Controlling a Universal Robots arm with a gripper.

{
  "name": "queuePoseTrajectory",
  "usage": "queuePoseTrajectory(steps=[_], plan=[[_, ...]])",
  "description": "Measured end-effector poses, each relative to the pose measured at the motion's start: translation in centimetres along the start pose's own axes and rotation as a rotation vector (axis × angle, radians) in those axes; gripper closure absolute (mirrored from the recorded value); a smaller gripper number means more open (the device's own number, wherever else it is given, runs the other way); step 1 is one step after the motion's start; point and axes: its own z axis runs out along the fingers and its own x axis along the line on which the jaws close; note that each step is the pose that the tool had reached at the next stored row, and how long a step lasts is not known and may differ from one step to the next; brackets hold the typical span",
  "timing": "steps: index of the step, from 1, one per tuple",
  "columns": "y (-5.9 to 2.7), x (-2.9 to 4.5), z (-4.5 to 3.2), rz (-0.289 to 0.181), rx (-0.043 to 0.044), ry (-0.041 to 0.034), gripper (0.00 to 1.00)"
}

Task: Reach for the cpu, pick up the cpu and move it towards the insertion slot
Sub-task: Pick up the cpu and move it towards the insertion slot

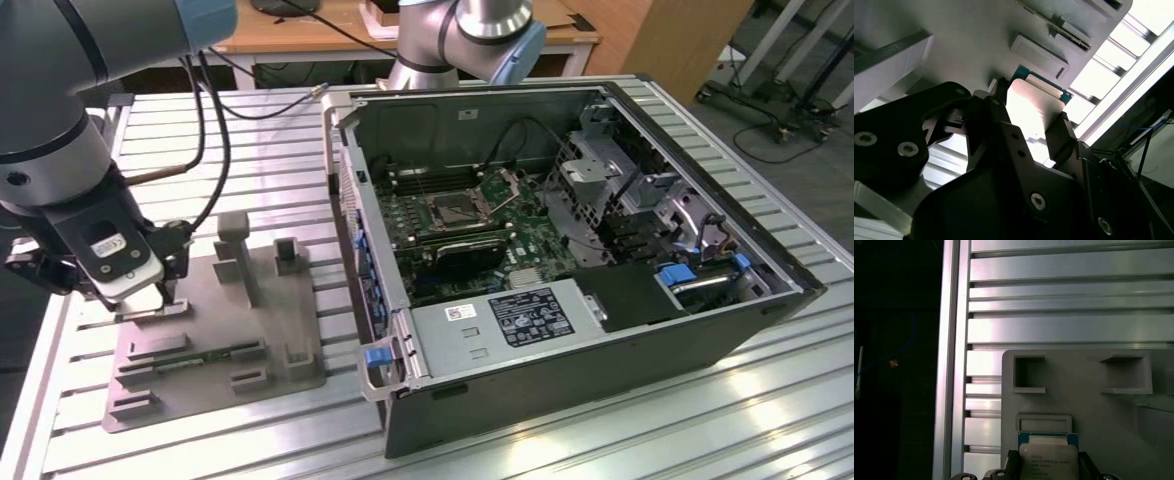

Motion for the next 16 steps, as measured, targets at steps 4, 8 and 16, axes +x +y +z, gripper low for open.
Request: queuePoseTrajectory(steps=[4,8,16], plan=[[0.02,0.00,-0.33,0.000,0.0000,0.0000,0.45],[0.04,0.00,-0.64,0.000,0.0000,0.0000,0.45],[0.07,0.00,-1.16,0.000,-0.0001,-0.0002,0.45]])
